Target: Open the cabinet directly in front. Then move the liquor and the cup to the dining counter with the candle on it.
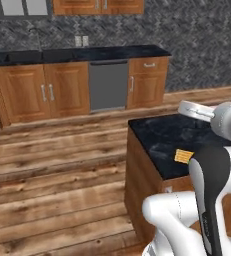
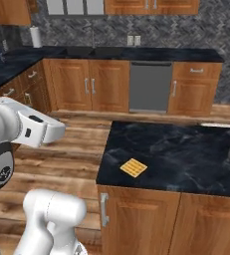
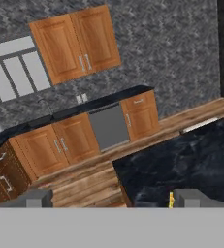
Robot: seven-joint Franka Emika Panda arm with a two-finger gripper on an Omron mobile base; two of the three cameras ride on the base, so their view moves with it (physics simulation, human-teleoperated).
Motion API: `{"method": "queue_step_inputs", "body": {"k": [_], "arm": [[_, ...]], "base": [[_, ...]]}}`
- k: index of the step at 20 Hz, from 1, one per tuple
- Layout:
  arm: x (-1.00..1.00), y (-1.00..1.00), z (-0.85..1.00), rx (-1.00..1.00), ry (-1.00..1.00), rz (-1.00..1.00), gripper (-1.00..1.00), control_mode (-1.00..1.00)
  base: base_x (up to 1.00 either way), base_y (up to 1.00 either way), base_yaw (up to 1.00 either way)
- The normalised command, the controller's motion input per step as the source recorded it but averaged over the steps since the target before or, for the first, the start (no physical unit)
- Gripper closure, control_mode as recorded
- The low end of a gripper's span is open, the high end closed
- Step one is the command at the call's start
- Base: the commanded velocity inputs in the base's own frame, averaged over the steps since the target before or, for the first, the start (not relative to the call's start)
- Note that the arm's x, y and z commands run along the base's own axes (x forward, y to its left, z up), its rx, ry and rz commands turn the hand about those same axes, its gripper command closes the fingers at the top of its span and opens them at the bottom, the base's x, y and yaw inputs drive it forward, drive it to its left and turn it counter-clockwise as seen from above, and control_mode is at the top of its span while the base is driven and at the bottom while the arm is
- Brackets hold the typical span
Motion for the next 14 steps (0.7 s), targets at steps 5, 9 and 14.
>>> {"method": "queue_step_inputs", "body": {"k": [5,9,14], "arm": [[0.0,0.0,0.0,0.0,0.0,0.0,-1.0,1.0],[0.0,0.0,0.0,0.0,0.0,0.0,-1.0,1.0],[0.0,0.0,0.0,0.0,0.0,0.0,-1.0,1.0]], "base": [[0.0,1.0,0.1],[0.03,1.0,0.07],[0.23,1.0,0.08]]}}
